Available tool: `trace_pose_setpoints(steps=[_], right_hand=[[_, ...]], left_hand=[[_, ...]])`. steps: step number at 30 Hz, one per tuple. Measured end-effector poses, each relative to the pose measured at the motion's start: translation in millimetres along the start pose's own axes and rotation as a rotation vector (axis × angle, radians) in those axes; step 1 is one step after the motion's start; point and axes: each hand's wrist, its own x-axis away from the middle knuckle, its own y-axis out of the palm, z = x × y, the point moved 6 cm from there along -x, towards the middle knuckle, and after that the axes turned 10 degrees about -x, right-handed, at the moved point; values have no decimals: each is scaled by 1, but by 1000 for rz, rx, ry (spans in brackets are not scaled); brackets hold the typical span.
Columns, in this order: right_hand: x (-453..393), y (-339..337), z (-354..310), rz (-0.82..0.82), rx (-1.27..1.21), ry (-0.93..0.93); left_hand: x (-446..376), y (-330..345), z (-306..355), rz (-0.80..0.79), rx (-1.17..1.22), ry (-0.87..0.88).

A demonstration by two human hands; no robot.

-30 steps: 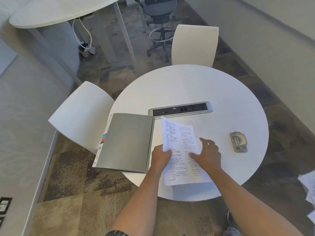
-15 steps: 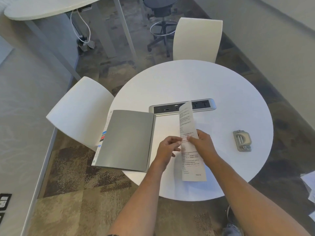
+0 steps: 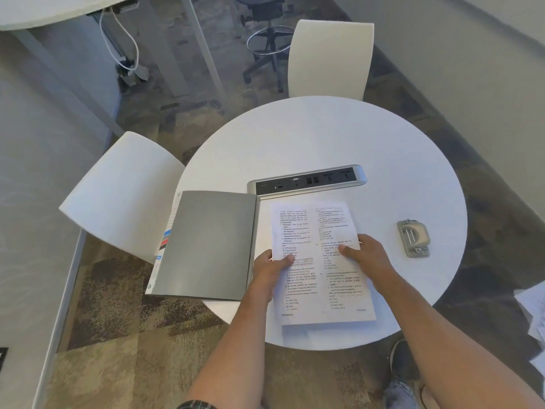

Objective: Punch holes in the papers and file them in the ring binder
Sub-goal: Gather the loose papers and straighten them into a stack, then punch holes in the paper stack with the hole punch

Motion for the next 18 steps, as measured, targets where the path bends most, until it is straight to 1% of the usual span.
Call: trace_pose_setpoints(steps=[3,5,7,11,12,14,16,18], right_hand=[[-7,-17,10,107,208,-14],[-6,-30,8,209,264,-86],[-3,-47,-1,348,287,-179],[-3,-82,-24,626,442,-335],[-3,-91,-27,694,492,-324],[-2,-107,-27,783,563,-220],[-7,-120,-17,765,501,-94],[-11,-124,-8,688,401,-72]], left_hand=[[-8,2,-7,32,-127,25],[-14,2,-15,42,-173,26],[-18,3,-22,78,-208,14],[-23,5,-25,142,-240,14],[-24,5,-24,147,-248,22],[-26,7,-21,150,-276,41],[-28,7,-20,148,-287,51],[-32,6,-22,150,-290,44]])
